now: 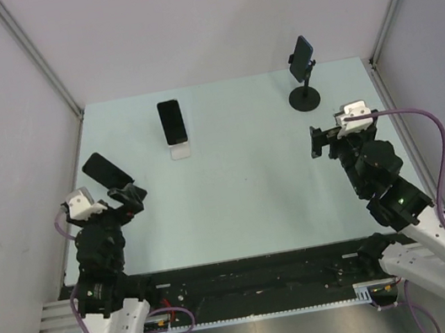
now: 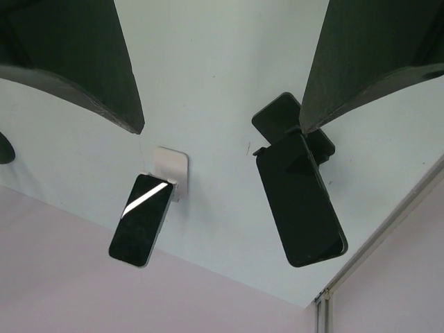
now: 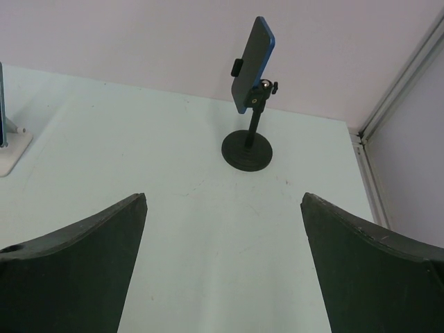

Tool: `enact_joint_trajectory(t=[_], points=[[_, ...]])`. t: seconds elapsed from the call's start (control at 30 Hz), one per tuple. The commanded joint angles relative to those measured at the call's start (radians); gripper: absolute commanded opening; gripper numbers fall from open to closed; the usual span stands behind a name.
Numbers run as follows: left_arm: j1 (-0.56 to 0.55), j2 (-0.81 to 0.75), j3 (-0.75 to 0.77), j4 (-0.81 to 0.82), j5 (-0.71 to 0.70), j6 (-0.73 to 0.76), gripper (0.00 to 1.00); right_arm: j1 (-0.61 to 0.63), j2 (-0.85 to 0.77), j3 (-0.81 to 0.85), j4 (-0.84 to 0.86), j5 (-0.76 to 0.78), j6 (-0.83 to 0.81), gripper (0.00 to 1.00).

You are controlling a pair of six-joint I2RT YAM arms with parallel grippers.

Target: Remove the phone from the phone stand

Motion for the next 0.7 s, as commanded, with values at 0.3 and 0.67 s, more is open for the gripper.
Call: enact_joint_trajectory(t=[0.3,0.67], points=[[0.006,0.438,0.257,-0.088,-0.267,-0.109,1.0,0.003,0.032,-0.026,-0.031,-0.152,0.143,1.0],[0.208,0.867,0.435,-0.089,-0.295,-0.247,1.0,0.012,-0.017,-0.067,-0.009,-0.213,0.157,1.0]])
